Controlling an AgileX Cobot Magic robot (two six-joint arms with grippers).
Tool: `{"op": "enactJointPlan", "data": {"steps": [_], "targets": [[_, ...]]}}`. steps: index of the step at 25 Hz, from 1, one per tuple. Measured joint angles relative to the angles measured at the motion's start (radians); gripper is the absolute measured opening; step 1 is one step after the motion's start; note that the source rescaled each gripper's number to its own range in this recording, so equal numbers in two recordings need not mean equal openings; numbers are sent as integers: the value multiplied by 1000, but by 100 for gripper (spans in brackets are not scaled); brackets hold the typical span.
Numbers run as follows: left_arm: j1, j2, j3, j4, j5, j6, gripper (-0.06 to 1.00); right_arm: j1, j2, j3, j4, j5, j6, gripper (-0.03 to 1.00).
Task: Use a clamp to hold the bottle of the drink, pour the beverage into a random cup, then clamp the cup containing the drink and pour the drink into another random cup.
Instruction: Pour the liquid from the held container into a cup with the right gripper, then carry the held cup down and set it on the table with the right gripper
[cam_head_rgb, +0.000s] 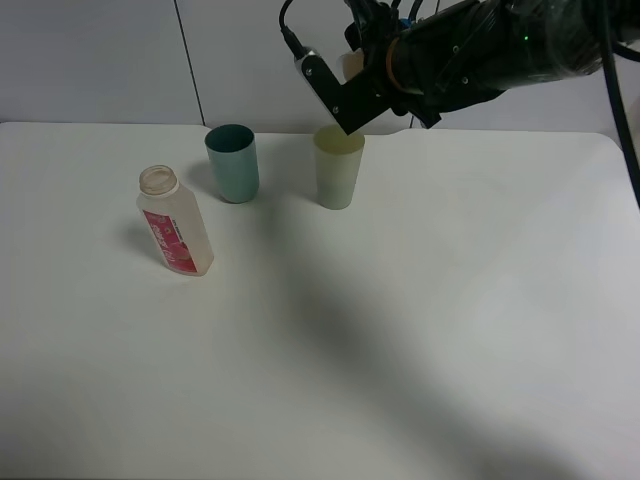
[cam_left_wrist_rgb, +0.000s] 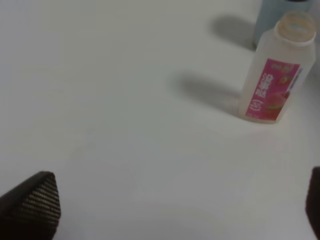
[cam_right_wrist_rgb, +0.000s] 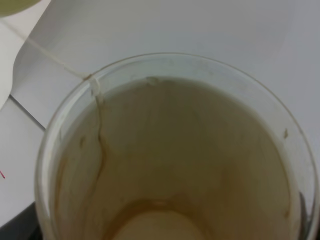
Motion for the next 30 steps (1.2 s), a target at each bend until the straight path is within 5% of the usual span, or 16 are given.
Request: {"op": "enactJointPlan", "data": {"steps": [4,11,12,14,15,17,25,30], "targets": [[0,0,0,0,0,1,100,0,3,0,0,0,181,0],[0,0,0,0,0,1,100,0,11,0,-5,-2,838,0],[0,0,0,0,0,1,100,0,11,0,-5,-2,838,0],[0,0,0,0,0,0,100,0,9,0,15,-2,1020,0],[0,0,0,0,0,0,100,0,-7,0,40,-1,1181,0],[0,0,0,0,0,0,100,0,-36,0,67,0,1285,0],[0,0,0,0,0,1,100,4,-217,0,314,-28,1376,0],[0,0,0,0,0,1,100,28,-301,0,548,-131,1226,0]]}}
